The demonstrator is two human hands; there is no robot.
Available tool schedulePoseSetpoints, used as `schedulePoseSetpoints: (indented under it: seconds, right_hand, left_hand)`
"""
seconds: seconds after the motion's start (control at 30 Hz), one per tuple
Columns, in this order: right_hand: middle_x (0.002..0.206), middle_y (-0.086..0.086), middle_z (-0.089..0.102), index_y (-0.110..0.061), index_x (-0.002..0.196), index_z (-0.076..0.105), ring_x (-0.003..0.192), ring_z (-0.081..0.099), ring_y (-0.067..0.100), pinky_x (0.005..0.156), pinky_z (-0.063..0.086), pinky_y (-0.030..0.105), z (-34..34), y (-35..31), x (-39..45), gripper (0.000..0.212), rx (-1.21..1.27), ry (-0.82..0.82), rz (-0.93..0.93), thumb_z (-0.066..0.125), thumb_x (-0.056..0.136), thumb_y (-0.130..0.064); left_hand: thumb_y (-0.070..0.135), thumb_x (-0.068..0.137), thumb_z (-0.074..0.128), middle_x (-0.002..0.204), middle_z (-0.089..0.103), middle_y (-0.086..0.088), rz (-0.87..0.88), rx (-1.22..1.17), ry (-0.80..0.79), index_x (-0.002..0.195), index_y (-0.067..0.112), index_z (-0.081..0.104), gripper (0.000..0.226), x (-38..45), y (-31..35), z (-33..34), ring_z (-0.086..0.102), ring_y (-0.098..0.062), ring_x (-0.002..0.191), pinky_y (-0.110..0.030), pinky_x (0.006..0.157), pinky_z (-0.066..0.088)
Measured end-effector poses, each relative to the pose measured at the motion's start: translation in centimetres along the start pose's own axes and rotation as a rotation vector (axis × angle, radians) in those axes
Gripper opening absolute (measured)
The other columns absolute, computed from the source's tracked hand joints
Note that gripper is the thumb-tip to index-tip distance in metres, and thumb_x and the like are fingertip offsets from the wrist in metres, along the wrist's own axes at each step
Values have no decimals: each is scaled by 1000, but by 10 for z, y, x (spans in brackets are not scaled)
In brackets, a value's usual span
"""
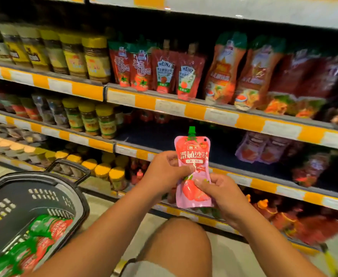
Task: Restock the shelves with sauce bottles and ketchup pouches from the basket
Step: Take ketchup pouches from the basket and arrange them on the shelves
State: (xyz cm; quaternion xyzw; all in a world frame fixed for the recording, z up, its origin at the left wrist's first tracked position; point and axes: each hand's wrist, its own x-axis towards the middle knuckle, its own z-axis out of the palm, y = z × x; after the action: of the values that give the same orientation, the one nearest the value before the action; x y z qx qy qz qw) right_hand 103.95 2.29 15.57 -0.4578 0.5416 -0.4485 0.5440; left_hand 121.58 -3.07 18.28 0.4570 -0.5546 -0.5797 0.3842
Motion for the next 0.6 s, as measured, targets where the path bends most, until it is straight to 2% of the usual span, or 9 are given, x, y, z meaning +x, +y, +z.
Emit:
schedulePoseSetpoints:
  seconds: [0.07,0.13,0.2,0.23,0.3,0.37,0.43,0.5,0.6]
  right_hand:
    - [104,17,79,-2,110,76,96,77,31,81,61,36,-36,7,-8,30,35,39,24,71,90,-23]
    - [104,19,78,0,110,76,93,77,31,75,60,33,-68,17,-14,26,54,87,58,71,92,-19]
    - [98,21,78,3,104,76,80,77,27,64,58,29,-97,28,-14,22,64,179,82,72,93,-16]
    - [96,22,78,3,101,77,77,76,26,64,57,29,-109,31,-12,21,66,226,88,73,92,-16]
    - [96,21,78,1,96,79,82,75,29,76,56,35,-130,34,-7,19,75,302,97,77,89,-16]
    - [94,18,79,0,93,78,80,75,28,76,59,36,-149,33,-4,12,131,369,98,77,89,-11]
    - [95,18,79,1,95,78,82,76,28,78,60,38,-166,31,-1,13,143,426,90,77,89,-10]
    - [97,20,79,-1,95,78,84,76,30,79,59,42,-183,31,5,13,136,469,77,78,89,-12]
    - [97,20,79,-4,90,79,90,76,35,84,59,48,-206,33,13,9,122,512,65,78,90,-13]
  left_hand:
    - [12,91,77,93,81,0,-19,7,-80,104,15,76,14,11,-6,35,78,-15,84,-34,73,63]
    - [19,94,71,81,77,3,-43,80,-123,93,15,77,8,21,-15,69,71,-12,68,-27,61,55]
    - [22,97,59,71,70,-2,-104,102,-127,86,8,75,24,35,-27,97,62,-18,61,-26,58,46]
    - [22,97,54,71,69,-7,-118,117,-124,85,3,73,29,41,-31,108,61,-22,62,-27,57,46]
    - [31,92,49,80,74,-12,-71,234,-90,87,2,73,37,53,-40,126,68,-30,72,-36,62,52]
    - [36,94,48,85,73,-12,18,431,-40,87,8,70,37,60,-43,137,69,-33,85,-45,72,55]
    - [32,102,48,88,69,-5,109,622,-20,89,16,67,28,69,-44,146,66,-30,91,-44,77,51]
    - [31,103,50,112,70,1,187,746,-18,110,21,70,23,81,-49,150,64,-23,107,-39,90,50]
    - [32,102,56,137,61,1,300,912,-51,136,19,63,37,105,-64,147,55,-20,127,-37,108,43]
